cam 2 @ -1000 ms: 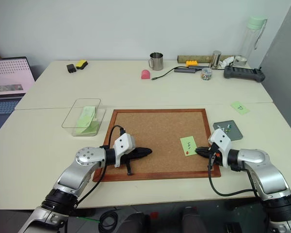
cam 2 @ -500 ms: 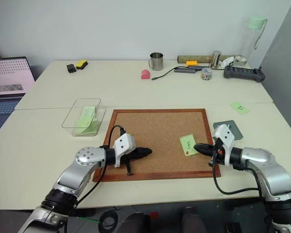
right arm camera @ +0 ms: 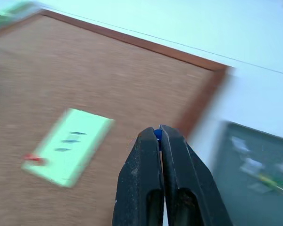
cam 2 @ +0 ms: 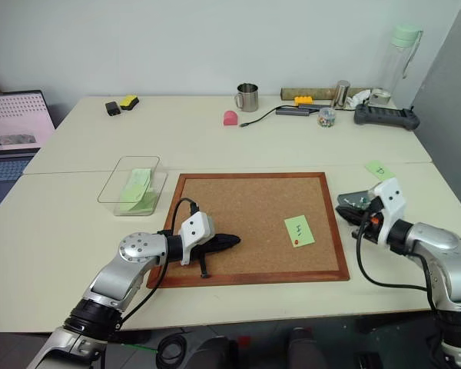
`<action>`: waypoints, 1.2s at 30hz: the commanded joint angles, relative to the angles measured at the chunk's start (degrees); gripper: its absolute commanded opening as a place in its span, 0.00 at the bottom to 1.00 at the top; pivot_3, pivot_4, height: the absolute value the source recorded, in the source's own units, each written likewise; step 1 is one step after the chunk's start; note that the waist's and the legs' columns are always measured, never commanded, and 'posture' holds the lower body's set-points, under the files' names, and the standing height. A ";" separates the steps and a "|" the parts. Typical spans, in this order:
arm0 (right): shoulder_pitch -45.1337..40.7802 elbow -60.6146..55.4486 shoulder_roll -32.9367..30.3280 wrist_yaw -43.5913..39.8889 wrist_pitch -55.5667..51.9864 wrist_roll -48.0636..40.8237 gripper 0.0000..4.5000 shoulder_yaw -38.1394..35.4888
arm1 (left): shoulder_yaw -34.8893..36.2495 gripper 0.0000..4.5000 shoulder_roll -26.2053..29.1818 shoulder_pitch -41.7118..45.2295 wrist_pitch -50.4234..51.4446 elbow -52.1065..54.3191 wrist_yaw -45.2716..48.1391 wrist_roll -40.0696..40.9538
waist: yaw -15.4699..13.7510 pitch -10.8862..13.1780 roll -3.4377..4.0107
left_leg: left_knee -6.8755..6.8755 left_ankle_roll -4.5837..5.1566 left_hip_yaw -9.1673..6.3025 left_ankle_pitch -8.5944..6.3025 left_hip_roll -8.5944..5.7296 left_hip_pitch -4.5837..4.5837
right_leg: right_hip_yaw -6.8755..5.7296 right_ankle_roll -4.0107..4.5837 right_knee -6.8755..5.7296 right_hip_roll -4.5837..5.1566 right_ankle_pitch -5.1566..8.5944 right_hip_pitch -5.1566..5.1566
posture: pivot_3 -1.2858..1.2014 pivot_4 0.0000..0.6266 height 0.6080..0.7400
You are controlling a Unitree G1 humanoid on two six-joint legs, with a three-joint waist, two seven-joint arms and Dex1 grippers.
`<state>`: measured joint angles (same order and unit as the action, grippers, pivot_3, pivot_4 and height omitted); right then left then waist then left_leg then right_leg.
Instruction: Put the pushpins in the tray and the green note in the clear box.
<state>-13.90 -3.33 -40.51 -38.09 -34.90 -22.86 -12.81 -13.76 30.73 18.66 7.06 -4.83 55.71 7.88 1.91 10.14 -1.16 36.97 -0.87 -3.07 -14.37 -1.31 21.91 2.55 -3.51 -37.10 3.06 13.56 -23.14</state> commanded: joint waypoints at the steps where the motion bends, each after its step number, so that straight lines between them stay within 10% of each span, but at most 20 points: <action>1: -1.77 4.31 0.36 4.96 1.71 2.97 0.00 -2.26 | -1.28 0.00 1.56 -1.72 1.35 -2.00 0.52 -2.44 | 0.00 0.00 0.00 | 0.00 0.00 0.02 0.00 0.00 0.00 | 0.01 0.00 0.00 0.00 0.00 0.00 | 0.52 0.24 1.00; 5: -2.60 7.82 1.32 6.24 2.19 4.07 0.00 -1.71 | -1.39 0.00 1.50 -1.38 1.19 -2.29 0.66 -2.50 | 0.03 -0.03 0.06 | -0.01 0.00 0.06 0.00 0.01 -0.01 | 0.01 0.00 -0.02 -0.01 0.00 0.00 | 0.52 0.24 1.00; 19: -4.06 5.02 1.88 4.20 2.64 0.64 0.62 -4.69 | -1.25 0.00 1.76 -1.70 1.34 -2.04 0.42 -2.40 | 0.06 -0.07 0.11 | -0.01 0.00 0.05 0.00 0.00 -0.01 | 0.04 0.00 -0.02 -0.01 0.00 0.01 | 0.52 0.24 1.00; 27: 3.20 -11.16 -3.63 -8.73 10.00 3.89 0.97 6.62 | -1.35 0.00 1.82 -1.44 1.01 -2.55 0.51 -2.35 | 0.13 -0.22 0.14 | -0.03 0.02 0.02 -0.01 0.03 -0.02 | -0.03 -0.03 -0.01 -0.04 0.02 0.03 | 0.52 0.24 1.00; 36: 3.22 -13.36 0.72 -10.74 9.27 4.08 0.99 16.47 | -1.62 0.00 1.69 -0.96 0.84 -2.85 0.66 -2.29 | 0.05 -0.28 0.11 | 0.00 0.02 -0.08 -0.01 0.03 -0.02 | -0.02 -0.02 0.02 -0.04 0.02 0.03 | 0.52 0.24 1.00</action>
<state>-9.55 -17.20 -41.09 -48.59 -26.19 -18.98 2.65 -14.27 31.34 18.95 6.94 -5.21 55.77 7.86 1.96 9.86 -1.06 36.98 -0.85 -3.16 -14.39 -1.28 21.89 2.54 -3.53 -37.07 3.02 13.58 -23.11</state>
